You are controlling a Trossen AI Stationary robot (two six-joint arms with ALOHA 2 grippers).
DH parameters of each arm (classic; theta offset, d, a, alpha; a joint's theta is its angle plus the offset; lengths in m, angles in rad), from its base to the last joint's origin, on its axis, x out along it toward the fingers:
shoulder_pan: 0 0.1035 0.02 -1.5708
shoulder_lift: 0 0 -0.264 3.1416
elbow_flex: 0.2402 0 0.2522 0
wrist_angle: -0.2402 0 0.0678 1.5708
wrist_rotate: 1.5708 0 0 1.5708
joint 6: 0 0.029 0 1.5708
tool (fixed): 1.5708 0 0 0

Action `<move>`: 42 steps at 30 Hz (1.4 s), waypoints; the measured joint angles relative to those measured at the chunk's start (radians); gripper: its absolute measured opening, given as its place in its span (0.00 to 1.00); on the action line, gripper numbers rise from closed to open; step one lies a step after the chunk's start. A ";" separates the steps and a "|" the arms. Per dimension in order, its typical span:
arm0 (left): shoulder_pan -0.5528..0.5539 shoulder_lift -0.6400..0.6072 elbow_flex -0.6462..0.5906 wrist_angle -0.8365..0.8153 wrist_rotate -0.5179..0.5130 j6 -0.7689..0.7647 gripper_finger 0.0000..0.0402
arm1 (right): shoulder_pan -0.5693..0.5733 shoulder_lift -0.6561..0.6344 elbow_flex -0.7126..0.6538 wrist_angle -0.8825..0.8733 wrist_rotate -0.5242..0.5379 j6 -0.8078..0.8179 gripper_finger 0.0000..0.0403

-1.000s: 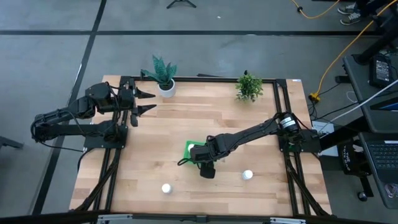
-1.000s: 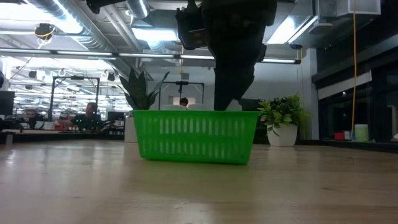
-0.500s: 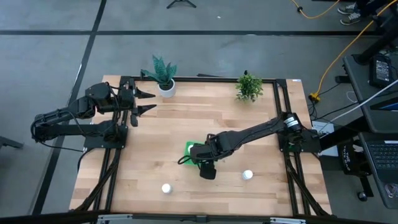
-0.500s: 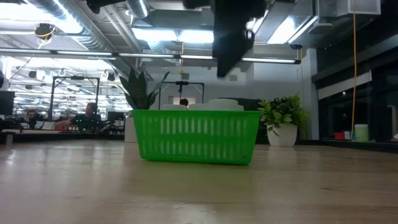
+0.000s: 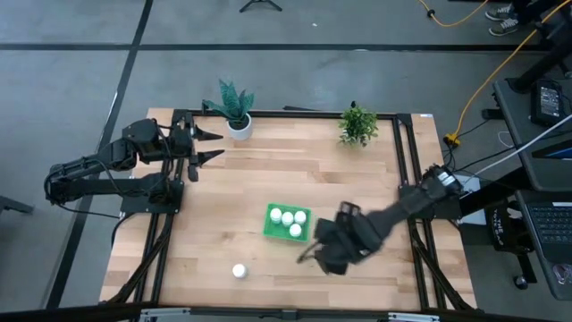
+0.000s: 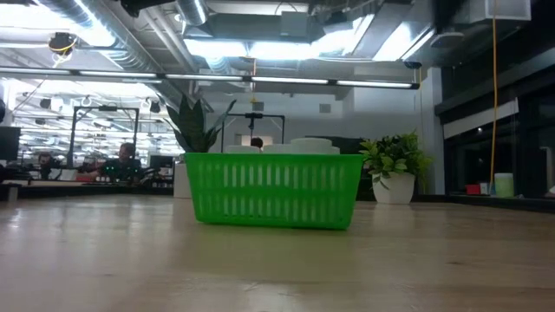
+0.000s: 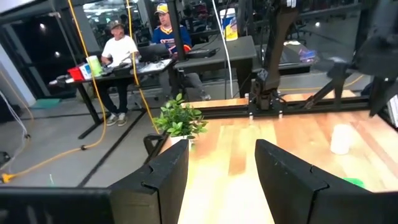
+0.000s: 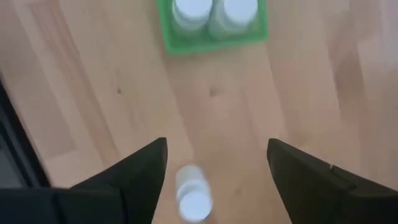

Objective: Pick and place pill bottles into a basket
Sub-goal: Put the white medicine bottle into the green basket

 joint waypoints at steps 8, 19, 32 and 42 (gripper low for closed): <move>0.000 0.012 0.000 0.003 -0.024 0.021 0.45 | 0.117 -0.147 -0.290 0.157 0.009 0.344 0.69; 0.000 0.029 0.000 0.003 -0.025 -0.040 0.45 | 0.146 -0.310 -0.629 0.362 -0.073 0.584 0.69; 0.000 0.035 0.000 0.025 -0.026 -0.045 0.45 | 0.125 -0.324 -0.702 0.480 -0.135 0.656 0.69; 0.000 0.057 0.000 0.052 -0.026 -0.044 0.45 | 0.080 -0.324 -0.702 0.479 -0.135 0.665 0.84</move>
